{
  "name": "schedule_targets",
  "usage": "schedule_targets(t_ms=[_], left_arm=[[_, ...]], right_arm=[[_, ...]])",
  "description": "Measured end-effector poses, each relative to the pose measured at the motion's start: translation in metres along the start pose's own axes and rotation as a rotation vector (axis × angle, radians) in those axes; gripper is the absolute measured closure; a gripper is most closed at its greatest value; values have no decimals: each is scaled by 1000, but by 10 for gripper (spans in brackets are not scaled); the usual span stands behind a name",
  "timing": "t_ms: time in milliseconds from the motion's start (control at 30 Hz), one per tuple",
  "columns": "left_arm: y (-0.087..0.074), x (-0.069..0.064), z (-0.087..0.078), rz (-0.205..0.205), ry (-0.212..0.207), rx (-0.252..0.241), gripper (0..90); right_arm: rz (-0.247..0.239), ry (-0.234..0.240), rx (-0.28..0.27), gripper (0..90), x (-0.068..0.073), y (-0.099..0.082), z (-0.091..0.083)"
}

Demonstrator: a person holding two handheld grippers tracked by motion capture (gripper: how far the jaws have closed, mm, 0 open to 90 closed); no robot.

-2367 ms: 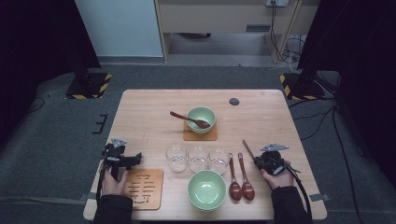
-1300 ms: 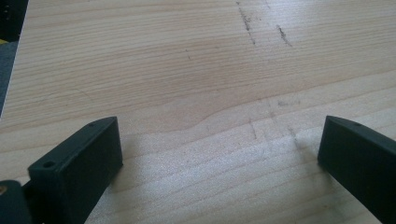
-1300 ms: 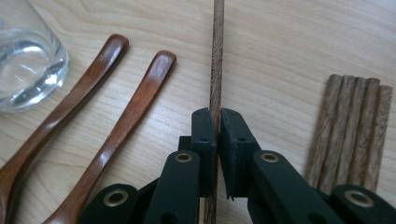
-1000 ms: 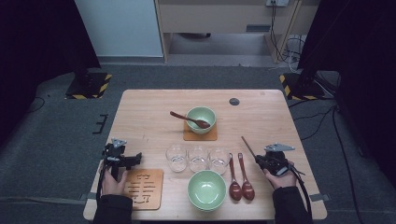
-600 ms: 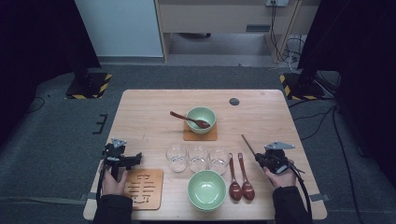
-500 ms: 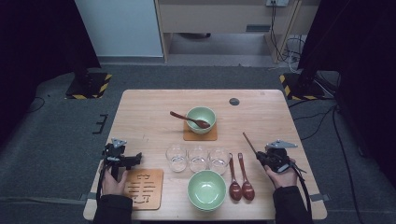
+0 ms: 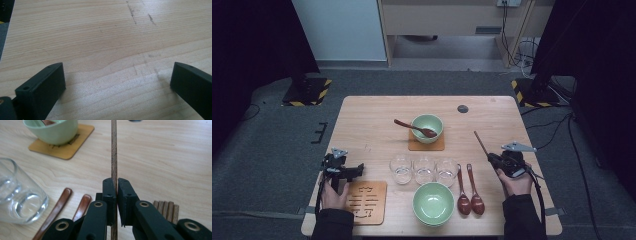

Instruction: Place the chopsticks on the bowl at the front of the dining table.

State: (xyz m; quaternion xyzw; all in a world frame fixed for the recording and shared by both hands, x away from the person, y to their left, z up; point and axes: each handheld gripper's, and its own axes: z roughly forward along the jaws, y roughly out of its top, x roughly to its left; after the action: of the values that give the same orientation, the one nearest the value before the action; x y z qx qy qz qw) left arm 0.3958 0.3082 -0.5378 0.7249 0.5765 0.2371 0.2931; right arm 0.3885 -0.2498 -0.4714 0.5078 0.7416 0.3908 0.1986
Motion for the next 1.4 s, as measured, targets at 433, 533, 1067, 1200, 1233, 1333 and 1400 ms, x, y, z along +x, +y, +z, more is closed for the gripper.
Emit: schedule_targets(t_ms=[433, 533, 1067, 1200, 1233, 1333, 1400], left_arm=[[0, 0, 0, 0, -1, 0, 0], [0, 0, 0, 0, 0, 0, 0], [0, 0, 0, 0, 0, 0, 0], [0, 0, 0, 0, 0, 0, 0], [0, 0, 0, 0, 0, 0, 0], [0, 0, 0, -1, 0, 0, 0], [0, 0, 0, -1, 0, 0, 0]], right_arm=[[9, 0, -37, 848, 4, 16, 2], [11, 2, -44, 848, 4, 19, 2], [-6, -5, -73, 848, 12, 42, 4], [-7, 3, -86, 848, 15, 50, 4], [-12, 1, -88, 848, 17, 52, 4], [-18, 8, -98, 848, 20, 57, 5], [-22, 10, -99, 848, 22, 61, 7]])
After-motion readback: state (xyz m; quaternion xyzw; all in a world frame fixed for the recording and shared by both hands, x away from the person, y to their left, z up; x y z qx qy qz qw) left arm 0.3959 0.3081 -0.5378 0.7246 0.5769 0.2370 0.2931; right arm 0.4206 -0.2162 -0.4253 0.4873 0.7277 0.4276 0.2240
